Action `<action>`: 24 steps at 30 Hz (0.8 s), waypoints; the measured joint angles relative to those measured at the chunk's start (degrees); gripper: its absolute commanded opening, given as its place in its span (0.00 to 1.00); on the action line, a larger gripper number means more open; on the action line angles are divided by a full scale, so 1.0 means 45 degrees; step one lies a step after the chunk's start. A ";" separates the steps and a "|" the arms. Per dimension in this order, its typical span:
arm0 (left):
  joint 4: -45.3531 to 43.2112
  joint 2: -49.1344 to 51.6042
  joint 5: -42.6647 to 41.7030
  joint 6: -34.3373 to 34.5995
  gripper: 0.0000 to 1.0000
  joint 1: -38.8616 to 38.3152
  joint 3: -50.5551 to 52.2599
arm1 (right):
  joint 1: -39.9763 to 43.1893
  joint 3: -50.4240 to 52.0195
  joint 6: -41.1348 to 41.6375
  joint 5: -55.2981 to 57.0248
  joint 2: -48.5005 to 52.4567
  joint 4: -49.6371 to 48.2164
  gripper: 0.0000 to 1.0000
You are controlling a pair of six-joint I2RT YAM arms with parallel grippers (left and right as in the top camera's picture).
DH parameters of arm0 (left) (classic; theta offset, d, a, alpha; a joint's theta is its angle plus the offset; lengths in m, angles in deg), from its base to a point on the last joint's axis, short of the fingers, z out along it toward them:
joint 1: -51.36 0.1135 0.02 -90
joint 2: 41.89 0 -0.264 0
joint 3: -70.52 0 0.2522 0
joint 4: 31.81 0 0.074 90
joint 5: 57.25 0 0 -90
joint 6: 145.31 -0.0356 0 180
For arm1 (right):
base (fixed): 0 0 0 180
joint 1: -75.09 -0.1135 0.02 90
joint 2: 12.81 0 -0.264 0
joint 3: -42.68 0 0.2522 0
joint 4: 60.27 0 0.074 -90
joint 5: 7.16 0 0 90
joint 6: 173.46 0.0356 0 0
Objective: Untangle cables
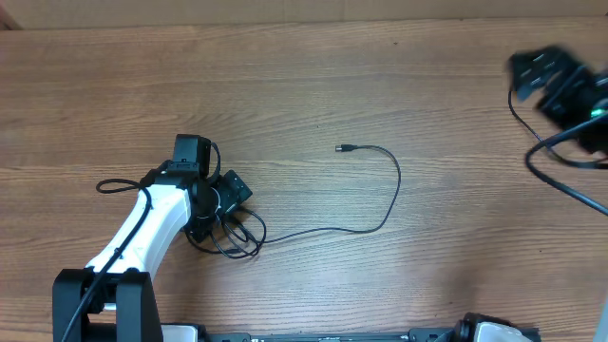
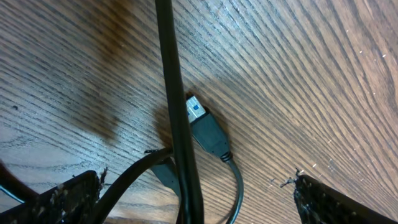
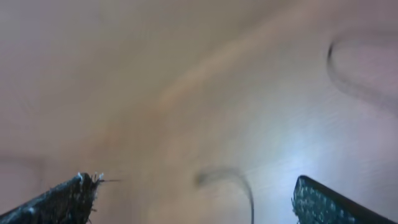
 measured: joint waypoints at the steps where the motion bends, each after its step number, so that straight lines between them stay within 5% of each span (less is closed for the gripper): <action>1: -0.0102 0.0000 0.0005 0.0000 1.00 0.0000 0.0005 | -0.0223 0.0019 -0.0053 -0.0024 0.0136 0.0690 0.97; 7: -0.0884 0.0000 0.0029 0.0000 1.00 0.0000 0.0005 | -0.1545 0.0612 -0.0408 -0.0253 0.0505 0.2977 0.89; 15: -0.1656 0.0000 -0.0248 -0.0083 1.00 0.0015 0.0010 | -0.4061 0.1724 0.0005 -0.0539 0.0505 0.2817 0.88; 22: -0.1904 0.0000 -0.3531 -0.3079 0.98 0.0563 -0.0180 | -0.6203 0.2968 0.1608 0.0287 0.0505 0.2225 0.89; 24: -0.1161 0.0000 -0.4279 -0.3638 0.87 0.0967 -0.0534 | -0.6708 0.3298 0.2278 0.0801 0.0505 0.2152 0.89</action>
